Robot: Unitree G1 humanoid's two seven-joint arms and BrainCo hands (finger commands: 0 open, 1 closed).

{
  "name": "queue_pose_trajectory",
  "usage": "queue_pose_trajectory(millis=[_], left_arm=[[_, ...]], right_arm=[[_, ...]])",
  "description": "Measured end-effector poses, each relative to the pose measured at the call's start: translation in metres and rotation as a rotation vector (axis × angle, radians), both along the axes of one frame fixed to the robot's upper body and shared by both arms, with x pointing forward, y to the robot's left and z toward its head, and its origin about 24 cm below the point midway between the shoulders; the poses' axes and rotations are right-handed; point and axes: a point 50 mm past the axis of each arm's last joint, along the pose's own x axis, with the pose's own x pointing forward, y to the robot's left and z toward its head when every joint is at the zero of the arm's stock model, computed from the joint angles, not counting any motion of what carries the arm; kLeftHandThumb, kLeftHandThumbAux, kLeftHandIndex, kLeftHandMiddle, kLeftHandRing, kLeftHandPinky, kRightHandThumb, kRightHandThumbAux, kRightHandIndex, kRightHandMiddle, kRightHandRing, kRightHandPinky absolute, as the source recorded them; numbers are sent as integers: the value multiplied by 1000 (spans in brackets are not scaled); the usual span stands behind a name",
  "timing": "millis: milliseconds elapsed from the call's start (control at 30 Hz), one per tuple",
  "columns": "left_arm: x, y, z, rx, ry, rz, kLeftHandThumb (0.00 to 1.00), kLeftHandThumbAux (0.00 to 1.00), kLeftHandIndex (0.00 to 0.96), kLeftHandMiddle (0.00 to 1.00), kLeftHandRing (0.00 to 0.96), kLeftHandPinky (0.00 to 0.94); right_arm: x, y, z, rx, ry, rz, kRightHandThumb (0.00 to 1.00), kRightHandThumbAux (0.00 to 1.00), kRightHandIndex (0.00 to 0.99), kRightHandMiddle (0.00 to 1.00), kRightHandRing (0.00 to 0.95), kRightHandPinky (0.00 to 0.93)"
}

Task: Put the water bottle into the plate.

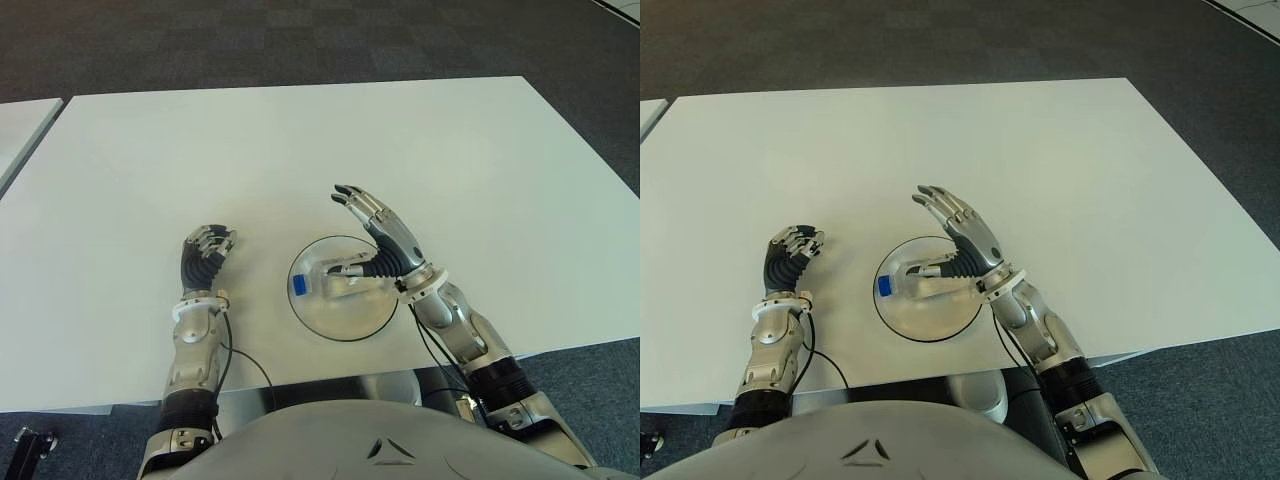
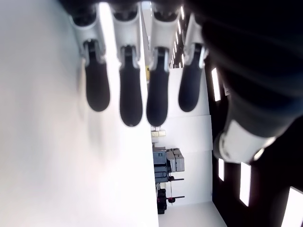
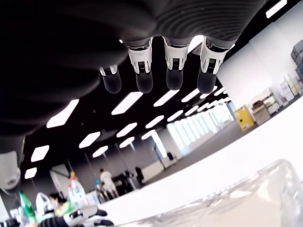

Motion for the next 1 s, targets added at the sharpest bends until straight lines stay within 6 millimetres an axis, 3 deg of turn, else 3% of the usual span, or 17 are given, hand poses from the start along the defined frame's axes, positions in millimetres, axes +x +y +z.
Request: queue_pose_trajectory(millis=[200,400,600,800,1000], left_arm=[[0,0,0,-2,0,1,834,675,425,472,508,490],[0,-1,0,-3,-1,1,834,675,424,472,508,490],[0,-1,0,-3,-3,0,834,675,423,473,510,490],[0,-1,0,-4,-3,1,834,675,423,473,511,491],[0,-1,1,-7,-5,3,834,674,425,472,508,491]], right_arm=[[6,-7,1,217,12,-89,37,534,0,0,0,0],[12,-13,2,327,35,-157,65,570,0,0,0,6],[17,-25,4,439,61,-223,61,678,0,0,0,84],[26,-46,-6,539,142,-302,41,750,4,0,0,109],[29,-52,-14,654,241,-306,83,782,51,0,16,125]])
